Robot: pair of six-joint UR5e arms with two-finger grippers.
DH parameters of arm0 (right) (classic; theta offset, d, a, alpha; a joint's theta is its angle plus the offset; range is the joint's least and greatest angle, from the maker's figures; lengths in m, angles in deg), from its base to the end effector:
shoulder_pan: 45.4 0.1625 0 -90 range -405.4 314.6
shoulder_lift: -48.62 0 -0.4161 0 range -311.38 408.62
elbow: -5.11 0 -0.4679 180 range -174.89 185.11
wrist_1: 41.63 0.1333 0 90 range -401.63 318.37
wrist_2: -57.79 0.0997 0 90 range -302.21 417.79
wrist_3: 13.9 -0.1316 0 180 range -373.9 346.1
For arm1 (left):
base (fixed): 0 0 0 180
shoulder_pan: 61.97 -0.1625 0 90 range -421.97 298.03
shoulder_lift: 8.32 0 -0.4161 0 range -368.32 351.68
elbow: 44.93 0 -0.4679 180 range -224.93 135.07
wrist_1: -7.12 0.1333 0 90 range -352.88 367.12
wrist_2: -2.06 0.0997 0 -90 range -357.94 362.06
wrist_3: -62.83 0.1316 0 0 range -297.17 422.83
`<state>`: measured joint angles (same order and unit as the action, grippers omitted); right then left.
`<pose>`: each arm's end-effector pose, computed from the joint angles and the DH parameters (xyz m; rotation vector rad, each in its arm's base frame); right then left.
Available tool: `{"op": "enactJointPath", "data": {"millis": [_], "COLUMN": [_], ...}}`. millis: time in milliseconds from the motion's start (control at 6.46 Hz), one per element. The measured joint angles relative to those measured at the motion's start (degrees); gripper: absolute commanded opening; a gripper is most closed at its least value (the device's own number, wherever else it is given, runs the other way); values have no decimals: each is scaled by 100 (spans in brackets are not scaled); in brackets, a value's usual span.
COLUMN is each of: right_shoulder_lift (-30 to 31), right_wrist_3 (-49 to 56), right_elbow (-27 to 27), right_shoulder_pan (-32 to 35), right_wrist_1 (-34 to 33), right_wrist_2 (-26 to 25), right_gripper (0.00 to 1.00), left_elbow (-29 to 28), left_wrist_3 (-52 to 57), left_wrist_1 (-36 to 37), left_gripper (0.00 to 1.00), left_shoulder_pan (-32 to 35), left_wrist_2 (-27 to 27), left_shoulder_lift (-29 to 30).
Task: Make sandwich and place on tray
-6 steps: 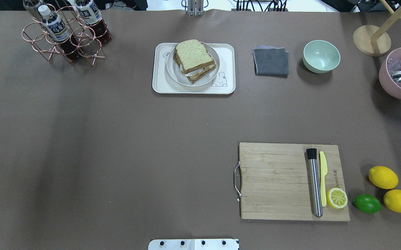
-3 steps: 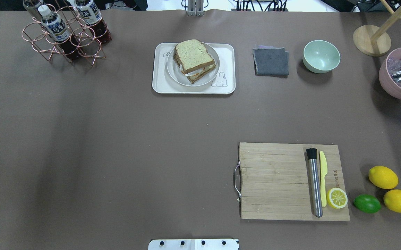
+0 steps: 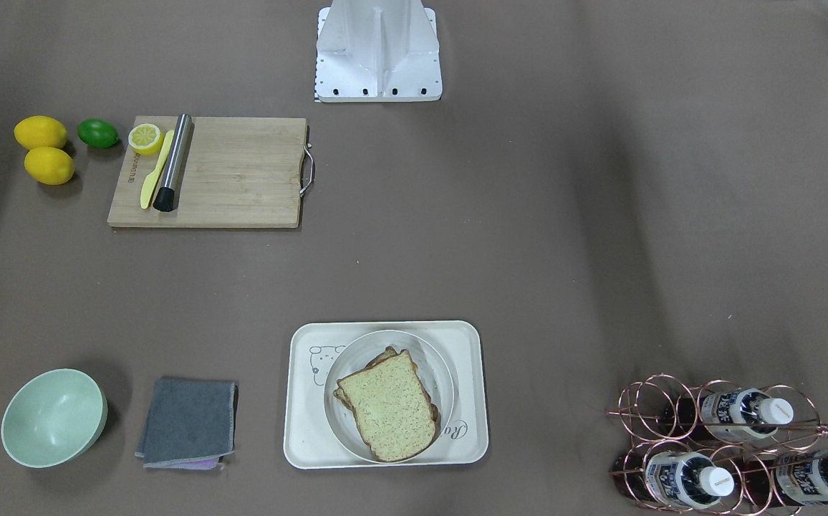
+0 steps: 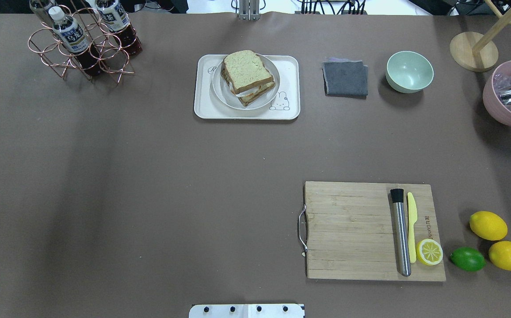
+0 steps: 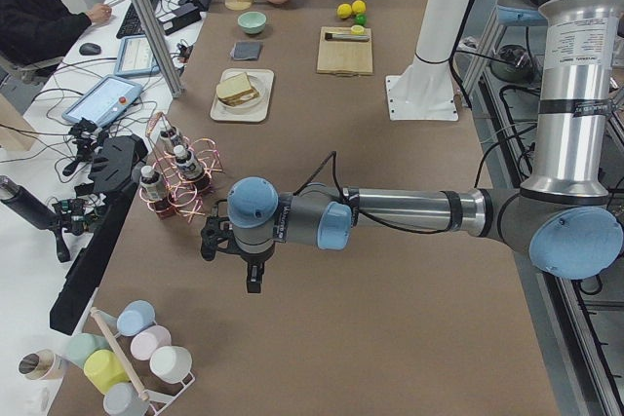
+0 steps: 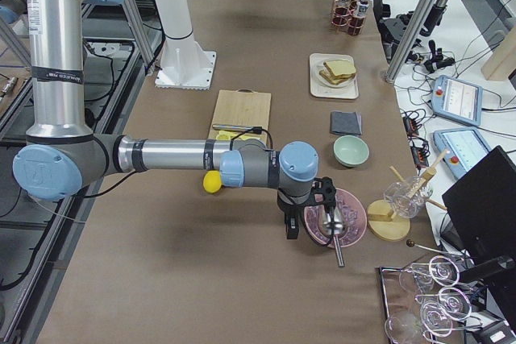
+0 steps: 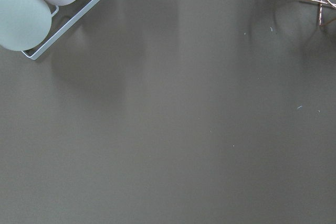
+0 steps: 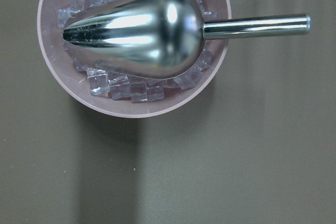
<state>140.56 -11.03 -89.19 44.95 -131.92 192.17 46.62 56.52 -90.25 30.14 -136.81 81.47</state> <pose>0.0447 -0.5562 0.6495 0.0561 -0.7733 -0.0557 -0.0554 -0.5763 0.6381 0.1114 0.8560 -0.0729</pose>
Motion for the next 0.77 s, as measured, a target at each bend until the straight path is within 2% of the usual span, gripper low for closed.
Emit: {"op": "enactJointPath", "data": {"millis": [773], "right_shoulder_lift": [90], "right_wrist_3": [11], "right_elbow": [-81], "right_shoulder_pan": [12], "right_wrist_1": [-5], "right_wrist_2": [35], "right_gripper": [99], "left_elbow": [-1], "left_wrist_3": [13], "left_wrist_1": [-1], "left_gripper": [97], "left_shoulder_pan": [4], "left_wrist_2": [1], "left_shoulder_lift": [2]}}
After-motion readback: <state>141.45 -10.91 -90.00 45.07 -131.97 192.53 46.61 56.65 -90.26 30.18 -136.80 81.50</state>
